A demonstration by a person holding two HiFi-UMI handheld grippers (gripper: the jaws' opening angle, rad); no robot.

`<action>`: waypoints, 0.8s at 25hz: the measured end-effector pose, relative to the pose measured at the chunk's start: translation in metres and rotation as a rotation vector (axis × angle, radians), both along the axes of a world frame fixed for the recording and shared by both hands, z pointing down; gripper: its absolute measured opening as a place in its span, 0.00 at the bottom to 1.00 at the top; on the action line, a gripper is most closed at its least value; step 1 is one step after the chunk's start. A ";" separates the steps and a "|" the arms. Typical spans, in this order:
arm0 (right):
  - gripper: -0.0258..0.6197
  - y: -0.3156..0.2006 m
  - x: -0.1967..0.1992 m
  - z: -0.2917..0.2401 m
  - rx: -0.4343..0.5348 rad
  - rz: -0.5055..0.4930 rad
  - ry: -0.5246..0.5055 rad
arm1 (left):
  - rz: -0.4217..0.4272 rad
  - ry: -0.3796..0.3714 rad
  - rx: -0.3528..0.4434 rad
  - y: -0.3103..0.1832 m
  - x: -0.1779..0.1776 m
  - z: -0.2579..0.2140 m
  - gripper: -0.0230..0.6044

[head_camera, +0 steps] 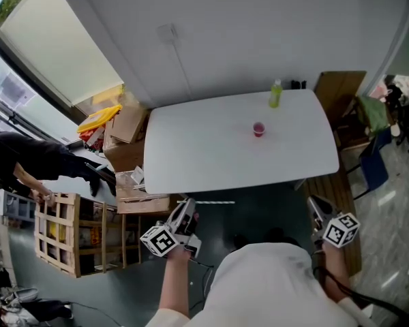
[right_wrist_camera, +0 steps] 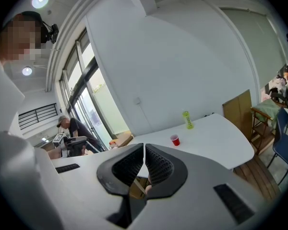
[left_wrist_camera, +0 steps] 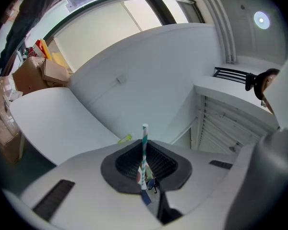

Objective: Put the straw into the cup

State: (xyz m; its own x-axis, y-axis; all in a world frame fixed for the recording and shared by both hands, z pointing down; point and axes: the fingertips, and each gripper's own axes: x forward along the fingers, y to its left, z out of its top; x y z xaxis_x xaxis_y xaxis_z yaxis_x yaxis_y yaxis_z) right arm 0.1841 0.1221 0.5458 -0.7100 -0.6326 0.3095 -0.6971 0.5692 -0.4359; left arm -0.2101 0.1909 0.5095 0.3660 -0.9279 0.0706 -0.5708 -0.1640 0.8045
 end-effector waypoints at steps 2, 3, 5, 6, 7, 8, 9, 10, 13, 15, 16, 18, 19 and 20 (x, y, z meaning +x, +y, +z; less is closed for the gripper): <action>0.10 0.002 -0.005 0.003 -0.006 0.000 0.002 | 0.001 0.001 -0.002 0.001 -0.005 0.001 0.07; 0.10 0.003 -0.006 0.004 -0.007 0.002 0.004 | 0.003 0.003 -0.002 0.001 -0.007 0.001 0.07; 0.10 0.004 -0.010 0.005 -0.003 -0.003 0.006 | 0.003 0.013 0.000 0.003 -0.010 0.004 0.07; 0.10 0.004 -0.014 0.005 -0.002 -0.006 0.006 | 0.003 0.014 0.001 0.003 -0.012 0.005 0.07; 0.10 0.003 -0.016 0.005 -0.002 -0.008 0.007 | 0.002 0.011 0.002 0.003 -0.015 0.006 0.07; 0.10 0.002 -0.018 0.005 0.000 -0.007 0.010 | 0.000 0.008 0.001 0.004 -0.018 0.006 0.07; 0.10 0.002 -0.019 0.005 0.001 -0.005 0.013 | -0.005 0.009 0.000 0.004 -0.020 0.007 0.07; 0.10 0.001 -0.020 0.006 0.000 -0.003 0.014 | -0.009 0.011 0.000 0.004 -0.022 0.007 0.07; 0.10 -0.005 -0.022 0.005 -0.005 0.001 0.008 | -0.019 0.021 -0.005 0.002 -0.024 0.008 0.07; 0.10 -0.009 -0.023 0.005 -0.011 -0.004 0.002 | -0.025 0.023 -0.014 0.000 -0.023 0.010 0.07; 0.10 -0.011 -0.024 0.006 -0.013 -0.009 0.000 | -0.027 0.025 -0.017 -0.001 -0.022 0.012 0.07; 0.10 -0.017 -0.025 0.010 -0.016 -0.017 0.000 | -0.027 0.020 -0.019 -0.005 -0.021 0.013 0.07; 0.10 -0.021 -0.026 0.012 -0.020 -0.021 0.000 | -0.027 0.018 -0.022 -0.007 -0.020 0.013 0.07; 0.10 -0.025 -0.028 0.014 -0.026 -0.026 0.002 | -0.030 0.020 -0.027 -0.009 -0.019 0.014 0.07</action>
State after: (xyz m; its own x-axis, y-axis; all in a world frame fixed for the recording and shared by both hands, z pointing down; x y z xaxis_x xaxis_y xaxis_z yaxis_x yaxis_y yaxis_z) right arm 0.1564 0.0974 0.5595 -0.7251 -0.6060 0.3270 -0.6835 0.5756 -0.4488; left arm -0.2295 0.1815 0.5238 0.3398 -0.9363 0.0893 -0.5593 -0.1249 0.8195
